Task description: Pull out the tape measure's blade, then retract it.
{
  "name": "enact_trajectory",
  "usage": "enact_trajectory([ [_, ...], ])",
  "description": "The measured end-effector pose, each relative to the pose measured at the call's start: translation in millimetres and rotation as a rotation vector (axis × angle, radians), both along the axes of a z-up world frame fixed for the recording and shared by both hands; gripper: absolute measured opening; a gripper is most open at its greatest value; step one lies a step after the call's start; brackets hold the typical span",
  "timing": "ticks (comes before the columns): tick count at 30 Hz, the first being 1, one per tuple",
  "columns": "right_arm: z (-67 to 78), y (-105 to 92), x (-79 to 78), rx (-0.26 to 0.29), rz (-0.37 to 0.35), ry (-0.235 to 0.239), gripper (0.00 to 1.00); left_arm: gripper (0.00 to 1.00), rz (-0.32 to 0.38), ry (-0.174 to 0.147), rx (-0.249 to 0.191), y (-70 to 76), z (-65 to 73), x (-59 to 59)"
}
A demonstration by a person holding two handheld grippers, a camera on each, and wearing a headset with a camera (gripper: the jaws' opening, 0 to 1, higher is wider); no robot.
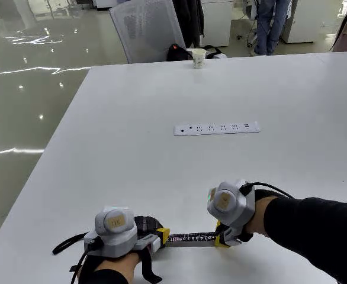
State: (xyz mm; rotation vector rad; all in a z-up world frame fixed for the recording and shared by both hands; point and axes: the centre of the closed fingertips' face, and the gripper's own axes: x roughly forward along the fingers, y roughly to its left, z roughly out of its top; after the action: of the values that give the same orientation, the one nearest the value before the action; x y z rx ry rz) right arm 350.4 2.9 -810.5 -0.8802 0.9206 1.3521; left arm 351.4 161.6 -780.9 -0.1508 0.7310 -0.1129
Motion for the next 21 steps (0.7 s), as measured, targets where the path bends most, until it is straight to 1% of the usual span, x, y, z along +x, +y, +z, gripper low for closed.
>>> enact_trajectory([
  [13,0.1,3.1,0.7,0.006,0.015,0.001,0.11,0.60,0.001,0.003,-0.004,-1.1,-0.3,1.7],
  [21,1.2,5.4,0.9,-0.003,0.024,0.005,0.11,0.60,0.002,0.004,-0.008,-1.5,-0.2,1.9],
])
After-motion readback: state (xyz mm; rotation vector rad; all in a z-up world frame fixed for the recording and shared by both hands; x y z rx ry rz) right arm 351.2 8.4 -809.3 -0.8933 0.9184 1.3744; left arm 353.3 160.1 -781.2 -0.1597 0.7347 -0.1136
